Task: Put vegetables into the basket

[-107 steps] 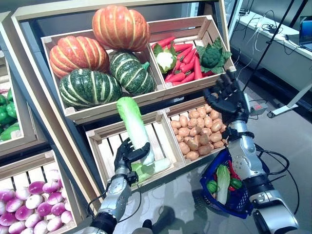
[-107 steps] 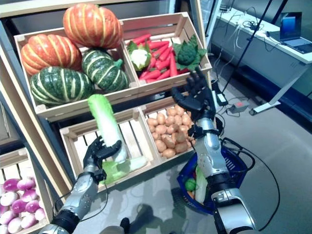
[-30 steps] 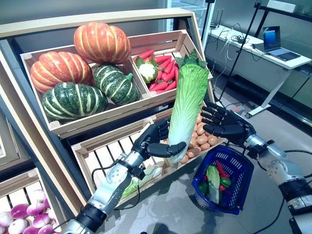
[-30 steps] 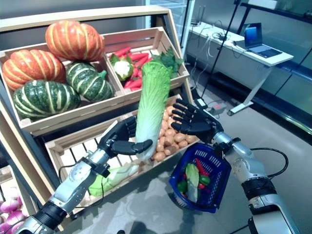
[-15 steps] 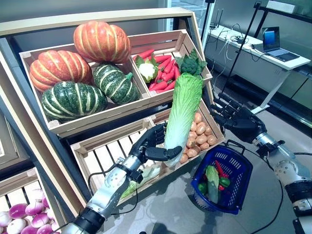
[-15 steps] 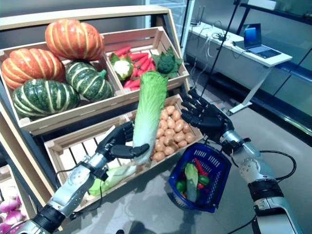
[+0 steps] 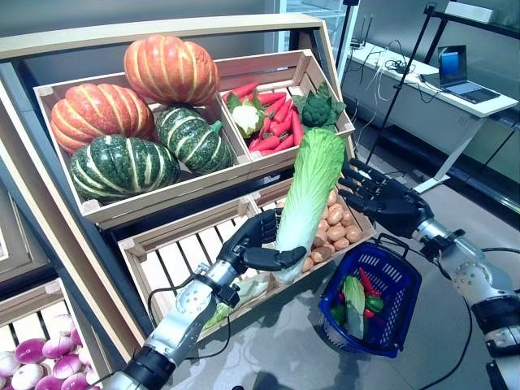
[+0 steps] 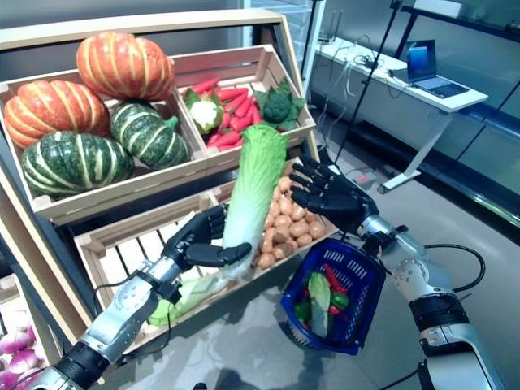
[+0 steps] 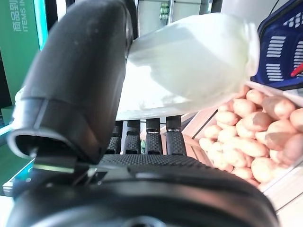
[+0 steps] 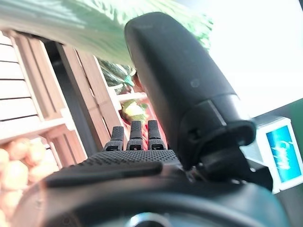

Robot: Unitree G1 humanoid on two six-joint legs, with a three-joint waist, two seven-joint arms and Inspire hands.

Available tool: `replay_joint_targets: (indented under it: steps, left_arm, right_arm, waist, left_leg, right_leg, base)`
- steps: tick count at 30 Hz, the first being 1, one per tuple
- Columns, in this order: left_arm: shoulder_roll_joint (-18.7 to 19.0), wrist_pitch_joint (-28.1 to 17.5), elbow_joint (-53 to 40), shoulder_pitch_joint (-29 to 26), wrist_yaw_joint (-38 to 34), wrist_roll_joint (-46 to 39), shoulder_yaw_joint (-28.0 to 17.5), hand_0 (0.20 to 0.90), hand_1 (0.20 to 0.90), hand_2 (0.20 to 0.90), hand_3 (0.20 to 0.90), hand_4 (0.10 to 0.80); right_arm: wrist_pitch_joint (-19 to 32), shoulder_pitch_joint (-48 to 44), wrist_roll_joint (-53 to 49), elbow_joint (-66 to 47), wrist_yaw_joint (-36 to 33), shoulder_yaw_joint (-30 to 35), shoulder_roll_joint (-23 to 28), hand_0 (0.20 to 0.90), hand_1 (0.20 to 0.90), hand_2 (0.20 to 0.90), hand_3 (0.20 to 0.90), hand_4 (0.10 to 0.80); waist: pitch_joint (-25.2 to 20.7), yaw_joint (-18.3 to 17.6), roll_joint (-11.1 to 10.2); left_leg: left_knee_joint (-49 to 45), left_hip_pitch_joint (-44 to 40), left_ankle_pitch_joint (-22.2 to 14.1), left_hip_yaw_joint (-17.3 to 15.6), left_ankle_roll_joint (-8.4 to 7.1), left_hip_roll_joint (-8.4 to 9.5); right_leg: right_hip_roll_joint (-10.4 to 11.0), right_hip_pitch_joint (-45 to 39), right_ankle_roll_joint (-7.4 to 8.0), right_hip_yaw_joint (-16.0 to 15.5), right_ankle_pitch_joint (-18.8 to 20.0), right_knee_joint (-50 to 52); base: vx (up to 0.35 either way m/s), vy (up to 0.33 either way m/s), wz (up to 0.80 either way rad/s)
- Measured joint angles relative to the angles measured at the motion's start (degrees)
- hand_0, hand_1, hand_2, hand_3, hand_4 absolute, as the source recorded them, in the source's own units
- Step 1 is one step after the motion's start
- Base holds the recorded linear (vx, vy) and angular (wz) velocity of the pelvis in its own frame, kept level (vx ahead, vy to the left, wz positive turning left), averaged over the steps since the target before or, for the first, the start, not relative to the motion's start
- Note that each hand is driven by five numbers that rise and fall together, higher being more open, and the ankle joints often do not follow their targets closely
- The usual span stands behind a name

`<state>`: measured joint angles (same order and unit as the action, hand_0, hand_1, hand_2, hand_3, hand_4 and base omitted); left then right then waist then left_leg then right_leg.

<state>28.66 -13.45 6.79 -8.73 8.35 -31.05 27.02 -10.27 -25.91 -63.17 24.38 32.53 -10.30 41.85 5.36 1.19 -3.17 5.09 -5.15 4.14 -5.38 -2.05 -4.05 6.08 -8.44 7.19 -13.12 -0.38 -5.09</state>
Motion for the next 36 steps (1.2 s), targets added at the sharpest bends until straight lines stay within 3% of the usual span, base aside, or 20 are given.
replay_joint_targets:
  steps: [11, 19, 28, 36]
  left_arm:
    - [0.8, 0.0, 0.2, 0.0, -2.3, -0.4, 0.7, 0.3, 0.3, 0.3, 0.3, 0.4]
    - [0.6, -2.3, 0.4, -0.4, -2.8, -3.5, -0.1, 0.3, 0.3, 0.3, 0.3, 0.4]
    - [-1.0, -4.5, 0.2, -0.9, -2.8, -5.9, -0.3, 0.3, 0.3, 0.3, 0.3, 0.4]
    - [-2.1, -6.9, -1.1, -1.1, -2.2, -8.2, -0.2, 0.3, 0.3, 0.3, 0.3, 0.4]
  right_arm:
    - [-3.3, -2.8, -0.9, 4.0, -2.1, -1.8, -5.8, 0.9, 0.9, 0.9, 0.9, 0.8]
    - [-6.1, -3.2, -13.9, 4.4, -2.6, -1.9, -11.7, 0.9, 0.9, 0.9, 0.9, 0.8]
    - [-10.4, -5.7, -22.8, 4.3, 0.6, -2.0, -14.1, 0.9, 0.9, 0.9, 0.9, 0.8]
    - [-9.6, -9.2, -23.3, 1.8, 4.8, -1.9, -14.5, 0.9, 0.9, 0.9, 0.9, 0.8]
  waist:
    - [0.0, 1.1, -0.1]
    - [-0.1, 2.2, 0.0]
    - [-0.1, 3.8, 0.0]
    - [-0.2, 4.8, 0.2]
  left_leg:
    - [0.0, -0.2, 0.1, 0.4, -0.04, 0.04]
    - [0.0, -0.5, 0.1, 0.9, -0.08, 0.06]
    - [0.0, -0.2, 0.5, 1.9, -0.06, 0.16]
    - [0.0, 0.0, 0.6, 2.2, -0.06, 0.21]
  right_leg:
    - [0.0, -0.4, 0.0, -0.3, 0.0, 0.0]
    - [0.0, -1.1, -0.01, -0.6, 0.0, 0.0]
    - [0.0, -1.3, -0.03, -1.6, 0.0, 0.0]
    - [0.0, -1.3, -0.04, -1.8, 0.0, 0.0]
  base:
    - [0.0, 0.0, 0.0]
    - [0.008, 0.005, 0.03]
    - [0.009, 0.005, 0.05]
    - [0.002, 0.0, 0.0]
